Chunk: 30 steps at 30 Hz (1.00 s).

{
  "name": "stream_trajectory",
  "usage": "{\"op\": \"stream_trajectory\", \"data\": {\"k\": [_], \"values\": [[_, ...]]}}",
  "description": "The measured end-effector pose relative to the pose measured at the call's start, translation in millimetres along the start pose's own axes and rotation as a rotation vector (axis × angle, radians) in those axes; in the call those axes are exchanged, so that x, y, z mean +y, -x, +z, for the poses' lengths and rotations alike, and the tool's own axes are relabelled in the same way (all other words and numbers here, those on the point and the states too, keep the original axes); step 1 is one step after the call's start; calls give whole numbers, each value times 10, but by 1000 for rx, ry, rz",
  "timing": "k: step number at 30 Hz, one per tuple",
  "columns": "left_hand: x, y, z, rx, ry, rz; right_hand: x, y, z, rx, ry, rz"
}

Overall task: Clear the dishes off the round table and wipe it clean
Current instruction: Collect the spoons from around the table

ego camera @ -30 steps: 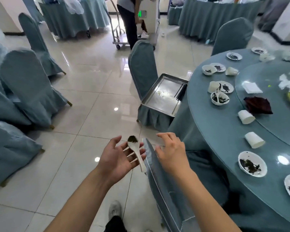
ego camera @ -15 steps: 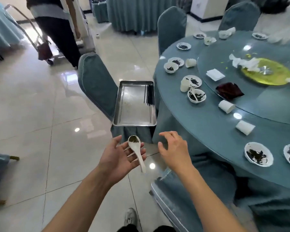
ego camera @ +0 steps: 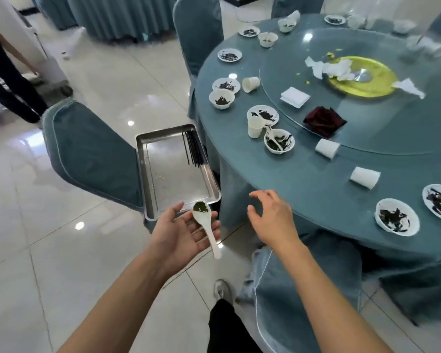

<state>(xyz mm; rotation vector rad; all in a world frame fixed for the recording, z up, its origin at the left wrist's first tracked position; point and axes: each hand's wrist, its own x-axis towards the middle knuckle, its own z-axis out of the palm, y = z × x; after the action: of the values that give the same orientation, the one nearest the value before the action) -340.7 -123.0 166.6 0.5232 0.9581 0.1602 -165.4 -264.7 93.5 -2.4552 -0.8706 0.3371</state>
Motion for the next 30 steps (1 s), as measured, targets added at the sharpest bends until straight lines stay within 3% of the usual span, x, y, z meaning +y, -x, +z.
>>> {"op": "stream_trajectory", "data": {"k": [16,30], "values": [[1171,-1731,608,-60,-128,-190,680,-2290,32,183,92,330],[2048,-2543,680,-94,-202,-263,909,-3339,270,96,239,565]]}}
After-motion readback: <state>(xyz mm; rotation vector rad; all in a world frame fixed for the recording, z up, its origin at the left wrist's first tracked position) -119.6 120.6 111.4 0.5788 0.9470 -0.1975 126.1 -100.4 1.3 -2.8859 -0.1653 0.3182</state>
